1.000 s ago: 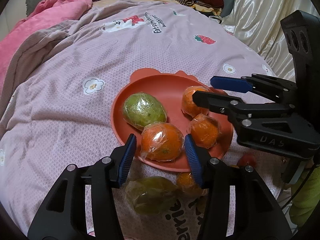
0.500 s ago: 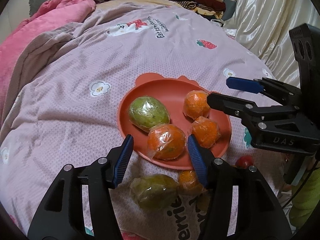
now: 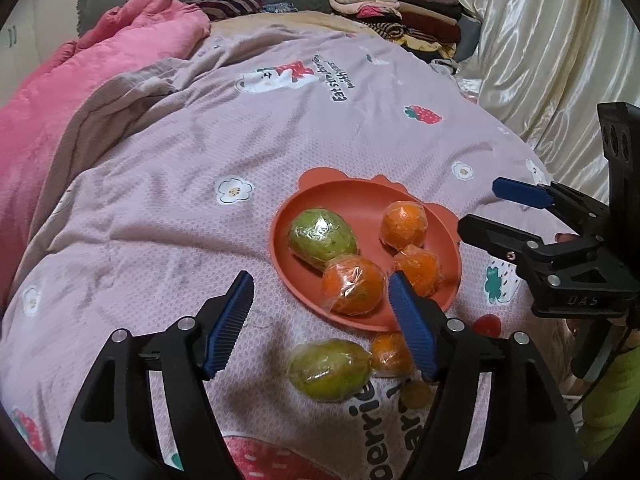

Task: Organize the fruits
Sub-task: 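Open the right gripper to drop its orange while the left gripper releases its orange into the plate, then withdraw both open grippers from the plate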

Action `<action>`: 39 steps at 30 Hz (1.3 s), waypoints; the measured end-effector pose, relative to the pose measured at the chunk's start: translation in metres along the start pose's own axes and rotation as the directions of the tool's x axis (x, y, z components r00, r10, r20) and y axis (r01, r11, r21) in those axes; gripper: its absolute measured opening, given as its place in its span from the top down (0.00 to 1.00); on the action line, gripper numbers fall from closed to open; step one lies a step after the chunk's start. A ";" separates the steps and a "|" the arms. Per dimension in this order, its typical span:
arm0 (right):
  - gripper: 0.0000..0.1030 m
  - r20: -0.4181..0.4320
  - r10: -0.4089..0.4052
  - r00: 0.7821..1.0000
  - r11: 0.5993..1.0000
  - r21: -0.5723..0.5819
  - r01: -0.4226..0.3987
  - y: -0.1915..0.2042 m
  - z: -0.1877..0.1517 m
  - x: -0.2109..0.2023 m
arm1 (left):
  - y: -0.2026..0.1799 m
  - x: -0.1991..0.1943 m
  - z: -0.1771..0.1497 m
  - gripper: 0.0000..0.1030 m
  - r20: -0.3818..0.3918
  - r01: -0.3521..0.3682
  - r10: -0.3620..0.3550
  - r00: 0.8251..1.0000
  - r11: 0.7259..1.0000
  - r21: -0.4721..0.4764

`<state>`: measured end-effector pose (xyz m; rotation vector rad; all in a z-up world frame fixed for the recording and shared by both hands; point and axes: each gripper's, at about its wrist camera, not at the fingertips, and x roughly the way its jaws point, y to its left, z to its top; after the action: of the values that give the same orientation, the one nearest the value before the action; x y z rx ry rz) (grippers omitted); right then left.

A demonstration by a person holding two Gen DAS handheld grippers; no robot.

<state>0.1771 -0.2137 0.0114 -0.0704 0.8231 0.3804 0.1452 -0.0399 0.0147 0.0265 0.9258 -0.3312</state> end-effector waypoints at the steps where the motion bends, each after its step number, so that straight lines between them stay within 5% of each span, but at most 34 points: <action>1: 0.12 0.003 -0.004 1.000 1.000 -0.001 0.004 0.001 0.000 -0.002 | 0.000 -0.001 -0.001 0.38 0.001 -0.002 0.002 1.000 1.000 0.000; 16: 0.06 0.050 -0.025 0.998 1.000 -0.013 0.026 0.011 -0.005 -0.034 | -0.004 -0.024 -0.008 0.23 0.033 -0.020 0.020 0.999 1.000 -0.001; 39: 0.04 0.091 -0.039 0.995 0.999 -0.027 0.042 0.025 -0.015 -0.067 | -0.007 -0.053 -0.019 0.13 0.069 -0.051 0.052 0.996 0.999 -0.013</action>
<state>0.1159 -0.2136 0.0523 -0.0965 0.7261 0.3548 0.0992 -0.0296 0.0455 0.0278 0.8565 -0.2775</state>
